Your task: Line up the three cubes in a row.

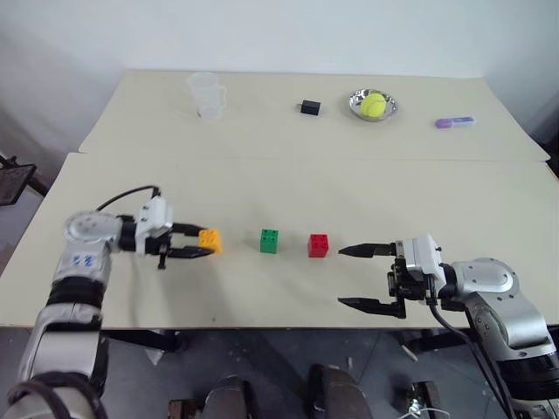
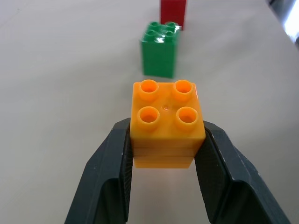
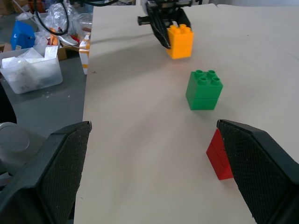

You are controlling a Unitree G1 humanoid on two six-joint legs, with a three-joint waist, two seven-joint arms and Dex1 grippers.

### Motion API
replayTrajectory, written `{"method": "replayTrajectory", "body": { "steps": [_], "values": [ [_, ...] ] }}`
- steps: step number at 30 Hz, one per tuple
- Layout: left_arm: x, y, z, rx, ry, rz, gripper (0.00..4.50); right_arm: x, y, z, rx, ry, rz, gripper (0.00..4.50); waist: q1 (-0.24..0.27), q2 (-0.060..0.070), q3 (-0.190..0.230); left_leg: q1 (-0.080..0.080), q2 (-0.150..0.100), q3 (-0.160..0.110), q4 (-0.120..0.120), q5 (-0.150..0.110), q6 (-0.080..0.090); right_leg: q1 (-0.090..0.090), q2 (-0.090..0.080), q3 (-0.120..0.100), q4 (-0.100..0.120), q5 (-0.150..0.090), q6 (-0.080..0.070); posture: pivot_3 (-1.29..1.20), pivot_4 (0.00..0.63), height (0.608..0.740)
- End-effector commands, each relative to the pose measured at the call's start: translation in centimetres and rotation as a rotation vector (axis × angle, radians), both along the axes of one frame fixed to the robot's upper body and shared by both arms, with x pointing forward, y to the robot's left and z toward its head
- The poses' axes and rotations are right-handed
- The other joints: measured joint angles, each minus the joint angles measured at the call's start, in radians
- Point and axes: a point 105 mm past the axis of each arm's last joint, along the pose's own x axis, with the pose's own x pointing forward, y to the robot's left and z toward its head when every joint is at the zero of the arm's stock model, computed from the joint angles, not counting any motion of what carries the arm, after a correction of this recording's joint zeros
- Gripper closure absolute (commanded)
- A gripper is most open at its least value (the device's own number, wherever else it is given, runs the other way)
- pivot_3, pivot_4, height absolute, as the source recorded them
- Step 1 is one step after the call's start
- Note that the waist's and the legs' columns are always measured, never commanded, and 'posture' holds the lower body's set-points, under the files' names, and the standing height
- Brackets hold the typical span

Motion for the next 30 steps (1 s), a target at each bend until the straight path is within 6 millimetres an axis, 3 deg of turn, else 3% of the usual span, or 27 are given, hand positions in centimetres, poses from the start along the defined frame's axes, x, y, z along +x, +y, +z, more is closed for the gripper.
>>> {"method": "replayTrajectory", "body": {
  "steps": [1, 10, 16, 20, 23, 30],
  "values": [
    [-0.3, 0.1, -0.7, 0.079, 0.04, -0.076, 3.0, 0.1, -0.5, 1.1, 0.001, -0.051, -0.026, 0.0, -0.007, 0.0, 0.0, 0.0, 0.0, 0.0, -0.001, 0.0, 0.0, 0.0, 0.0, 0.0, 0.0, 0.0, 0.0, 0.0, 0.15, 0.74],
    [0.1, -0.2, -0.8, 0.117, 0.095, -0.095, 3.0, 0.0, -1.0, 1.2, 0.01, -0.058, -0.075, 0.0, -0.014, 0.0, 0.0, -0.001, 0.0, -0.001, 0.0, 0.0, 0.0, 0.0, 0.0, -0.002, 0.0, 0.0, 0.0, 0.0, 0.15, 0.74],
    [0.0, 0.4, 0.4, 0.033, 0.086, -0.059, 1.18, -0.5, -1.3, 1.1, -0.003, 0.02, -0.043, 0.0, -0.017, 0.0, 0.0, -0.001, 0.0, -0.002, 0.0, 0.0, 0.0, 0.0, 0.0, -0.002, 0.0, 0.0, 0.0, 0.0, 0.15, 0.74],
    [-1.4, 3.7, 2.6, -0.069, 0.035, 0.044, 0.01, 0.5, -2.3, 2.6, -0.044, -0.032, -0.059, 0.0, -0.03, 0.0, 0.001, -0.001, 0.001, -0.002, -0.001, 0.0, 0.0, -0.002, 0.0, -0.001, 0.002, 0.0, 0.0, 0.0, 0.15, 0.74],
    [-1.8, 6.3, 3.7, -0.004, -0.053, 0.196, 0.01, 1.1, -2.9, 3.6, -0.091, -0.044, -0.043, 0.0, -0.039, 0.0, 0.001, 0.0, 0.001, -0.001, -0.001, 0.0, 0.0, -0.002, 0.0, -0.001, 0.002, 0.0, 0.0, 0.0, 0.15, 0.74],
    [-3.2, 7.5, 4.6, 0.013, -0.125, 0.241, 0.01, 2.4, -2.6, 5.3, -0.149, -0.072, -0.01, 0.0, -0.008, 0.001, 0.001, 0.0, 0.001, -0.002, 0.001, 0.0, 0.0, 0.0, -0.001, -0.001, 0.002, 0.0, 0.0, 0.0, 0.15, 0.74]
  ]
}}
